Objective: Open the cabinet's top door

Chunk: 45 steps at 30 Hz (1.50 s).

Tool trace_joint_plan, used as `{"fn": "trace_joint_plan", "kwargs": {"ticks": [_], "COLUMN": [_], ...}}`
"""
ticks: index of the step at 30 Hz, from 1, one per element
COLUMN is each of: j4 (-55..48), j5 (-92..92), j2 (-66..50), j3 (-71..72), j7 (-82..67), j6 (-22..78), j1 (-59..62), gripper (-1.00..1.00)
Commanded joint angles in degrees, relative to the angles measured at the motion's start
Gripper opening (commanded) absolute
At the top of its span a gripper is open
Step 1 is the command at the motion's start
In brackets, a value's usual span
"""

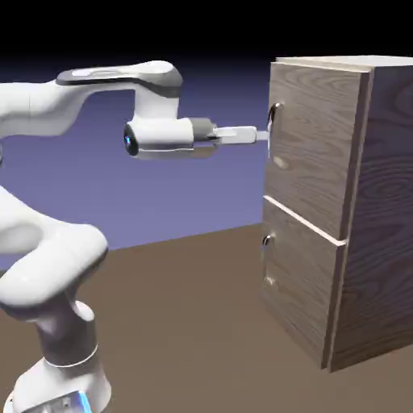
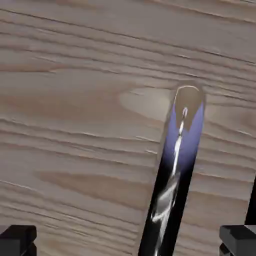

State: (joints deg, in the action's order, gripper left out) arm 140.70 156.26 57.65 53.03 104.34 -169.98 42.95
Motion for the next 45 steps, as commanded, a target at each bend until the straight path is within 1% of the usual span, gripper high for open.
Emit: {"fn": "trace_joint_plan", "kwargs": {"ticks": [1, 4, 9, 10, 11, 19, 24, 28, 37, 45], "j4": [-0.3, -0.8, -7.4, -7.4, -7.4, 5.2, 12.8, 17.8, 24.5, 23.7], "j5": [2.5, 6.2, 7.8, 7.8, 7.8, -4.9, -15.9, -25.6, -48.0, -67.2], "j2": [0.4, 1.0, -3.3, -3.3, -3.3, -3.9, -1.7, 0.9, 5.3, 2.5], "j3": [0.8, 2.1, 7.7, 7.7, 7.7, -6.5, -16.8, -25.2, -43.5, -60.1], "j7": [1.0, 2.5, 1.5, 1.5, 1.5, 3.9, 7.3, 10.2, 15.1, 15.4], "j6": [0.1, 0.2, 2.9, 2.9, 2.9, 13.4, 20.6, 26.9, 43.0, 59.7], "j1": [0.7, 1.7, 11.8, 11.8, 11.8, -4.9, -13.8, -18.7, -21.9, -20.5], "gripper": [0.0, 0.0, 0.0, -1.0, -1.0, -1.0, -1.0, -1.0, -1.0, -1.0]}}
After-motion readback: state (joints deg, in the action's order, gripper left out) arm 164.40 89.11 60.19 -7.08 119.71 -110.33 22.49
